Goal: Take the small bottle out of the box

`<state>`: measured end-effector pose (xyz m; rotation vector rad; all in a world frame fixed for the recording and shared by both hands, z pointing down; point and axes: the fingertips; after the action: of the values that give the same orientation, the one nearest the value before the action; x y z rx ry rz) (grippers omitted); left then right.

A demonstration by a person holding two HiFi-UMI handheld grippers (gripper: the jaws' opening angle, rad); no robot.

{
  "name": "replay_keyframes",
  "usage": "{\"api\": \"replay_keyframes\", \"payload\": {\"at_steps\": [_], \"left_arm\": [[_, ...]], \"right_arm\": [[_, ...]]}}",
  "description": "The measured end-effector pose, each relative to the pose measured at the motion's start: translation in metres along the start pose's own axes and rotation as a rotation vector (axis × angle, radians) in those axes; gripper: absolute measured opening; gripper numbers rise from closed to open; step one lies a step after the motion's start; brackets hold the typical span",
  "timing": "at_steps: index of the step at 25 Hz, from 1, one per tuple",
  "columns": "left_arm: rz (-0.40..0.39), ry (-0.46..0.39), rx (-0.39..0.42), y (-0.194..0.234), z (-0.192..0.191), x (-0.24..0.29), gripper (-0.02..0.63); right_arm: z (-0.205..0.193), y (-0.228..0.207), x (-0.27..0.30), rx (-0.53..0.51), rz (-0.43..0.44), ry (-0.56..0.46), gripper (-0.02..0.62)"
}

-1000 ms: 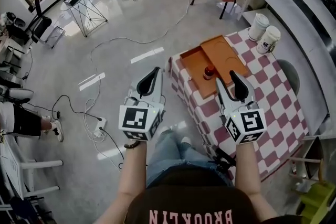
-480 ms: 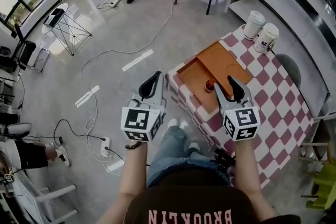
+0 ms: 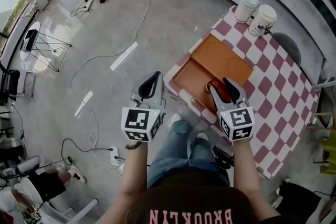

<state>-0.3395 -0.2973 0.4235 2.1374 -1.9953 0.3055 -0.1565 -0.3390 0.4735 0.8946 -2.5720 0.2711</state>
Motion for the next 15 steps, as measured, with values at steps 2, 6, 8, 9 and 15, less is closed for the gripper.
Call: {"api": "replay_keyframes", "payload": {"at_steps": [2,6,8,9,15], "left_arm": [[-0.029,0.024,-0.004,0.002,-0.009,0.01,-0.002],[-0.097,0.056,-0.008,0.002,-0.021,0.03,-0.002],[-0.134,0.064,0.006,0.0,-0.025,0.039,-0.002],[-0.149,0.068,0.011,-0.001,-0.026,0.043,-0.002],[-0.219,0.089,-0.009,-0.003,-0.031,0.061,-0.002]], "right_arm": [[-0.011,0.001,0.006,0.011,-0.018,0.025,0.181],[-0.028,0.002,0.016,0.03,-0.053,0.054,0.178],[-0.037,0.001,0.02,0.043,-0.072,0.071,0.178],[-0.041,0.0,0.021,0.049,-0.086,0.077,0.176],[-0.045,-0.007,0.025,0.003,-0.166,0.069,0.141]]}}
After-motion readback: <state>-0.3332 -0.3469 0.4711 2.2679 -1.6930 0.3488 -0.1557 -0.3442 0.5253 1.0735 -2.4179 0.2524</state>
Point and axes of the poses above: the fingertips, and each gripper's own axes: x forward along the fingers, y to its left, z out of its top, and after that the axes turned 4 degrees about z, right-handed
